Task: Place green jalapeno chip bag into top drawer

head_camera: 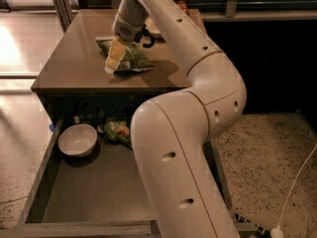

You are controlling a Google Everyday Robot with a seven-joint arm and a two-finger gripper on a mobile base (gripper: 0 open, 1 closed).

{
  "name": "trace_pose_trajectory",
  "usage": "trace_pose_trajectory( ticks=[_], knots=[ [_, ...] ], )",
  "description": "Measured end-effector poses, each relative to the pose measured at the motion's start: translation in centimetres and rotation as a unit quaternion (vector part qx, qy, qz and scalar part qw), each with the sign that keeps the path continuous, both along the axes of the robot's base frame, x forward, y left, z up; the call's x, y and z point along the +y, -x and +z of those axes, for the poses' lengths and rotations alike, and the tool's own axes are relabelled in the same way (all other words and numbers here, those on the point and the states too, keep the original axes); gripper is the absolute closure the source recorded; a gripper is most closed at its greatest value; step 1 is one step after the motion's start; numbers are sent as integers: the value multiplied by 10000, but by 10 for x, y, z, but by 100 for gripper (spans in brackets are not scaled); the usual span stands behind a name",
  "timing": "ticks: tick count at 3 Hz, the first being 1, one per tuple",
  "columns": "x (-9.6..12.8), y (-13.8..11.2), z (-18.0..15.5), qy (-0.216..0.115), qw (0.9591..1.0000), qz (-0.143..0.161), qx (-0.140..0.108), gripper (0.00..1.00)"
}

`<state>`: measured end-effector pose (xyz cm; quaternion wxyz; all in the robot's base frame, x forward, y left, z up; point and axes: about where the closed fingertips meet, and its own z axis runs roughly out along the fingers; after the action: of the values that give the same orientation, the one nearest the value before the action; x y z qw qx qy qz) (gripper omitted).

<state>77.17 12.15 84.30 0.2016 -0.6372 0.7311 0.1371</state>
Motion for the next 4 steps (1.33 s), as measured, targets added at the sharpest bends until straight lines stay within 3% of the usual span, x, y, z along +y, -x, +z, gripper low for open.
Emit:
trace_pose_trajectory(
  ticks=[2, 3, 4],
  knots=[
    [-61, -20, 3, -168, 9953, -943, 106, 0],
    [-61, -20, 3, -169, 9954, -942, 105, 0],
    [-53, -26, 1, 112, 9945, -1036, -46, 0]
  ],
)
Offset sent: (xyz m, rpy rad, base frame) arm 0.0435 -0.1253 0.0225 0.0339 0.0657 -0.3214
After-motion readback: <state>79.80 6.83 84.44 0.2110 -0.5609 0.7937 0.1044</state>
